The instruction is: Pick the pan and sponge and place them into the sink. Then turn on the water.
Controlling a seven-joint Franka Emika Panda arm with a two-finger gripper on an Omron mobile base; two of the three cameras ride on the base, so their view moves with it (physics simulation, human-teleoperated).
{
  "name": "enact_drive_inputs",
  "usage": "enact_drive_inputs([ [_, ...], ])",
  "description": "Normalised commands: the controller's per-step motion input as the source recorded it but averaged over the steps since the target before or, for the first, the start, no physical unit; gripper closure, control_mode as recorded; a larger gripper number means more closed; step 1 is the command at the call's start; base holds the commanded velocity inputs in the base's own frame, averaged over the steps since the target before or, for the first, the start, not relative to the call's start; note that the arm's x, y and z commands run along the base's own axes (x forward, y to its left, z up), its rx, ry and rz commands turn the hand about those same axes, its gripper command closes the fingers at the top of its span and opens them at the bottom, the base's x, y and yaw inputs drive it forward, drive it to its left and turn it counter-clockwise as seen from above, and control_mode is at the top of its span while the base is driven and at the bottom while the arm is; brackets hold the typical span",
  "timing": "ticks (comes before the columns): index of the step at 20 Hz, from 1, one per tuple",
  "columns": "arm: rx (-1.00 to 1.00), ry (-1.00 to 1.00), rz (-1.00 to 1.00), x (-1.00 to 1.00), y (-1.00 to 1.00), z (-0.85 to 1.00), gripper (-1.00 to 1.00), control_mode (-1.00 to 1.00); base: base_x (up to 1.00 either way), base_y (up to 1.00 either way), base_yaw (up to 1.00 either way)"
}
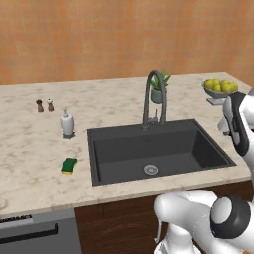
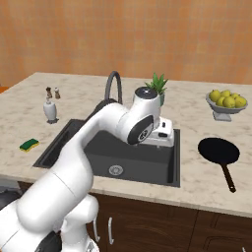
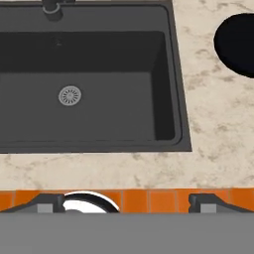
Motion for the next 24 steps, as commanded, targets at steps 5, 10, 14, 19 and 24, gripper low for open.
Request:
enact_drive_inputs([
  [5,0.0,0.0,0.0,-0.01,-0.82,-0.26,-1.0,-1.0,0.0,0.0,0.0],
  [10,0.0,0.04,0.0,0.0,-0.74,-0.24,-1.0,-1.0,0.0,0.0,0.0],
  [14,-0.03,0.15,0.0,0.0,-0.53,-0.14,-1.0,-1.0,0.0,0.0,0.0],
  [19,-0.01,0.06,0.0,0.08,-0.45,-0.18,-1.0,-1.0,0.0,0.0,0.0],
  [24,0.0,0.0,0.0,0.07,-0.42,-0.21,-1.0,-1.0,0.0,0.0,0.0],
])
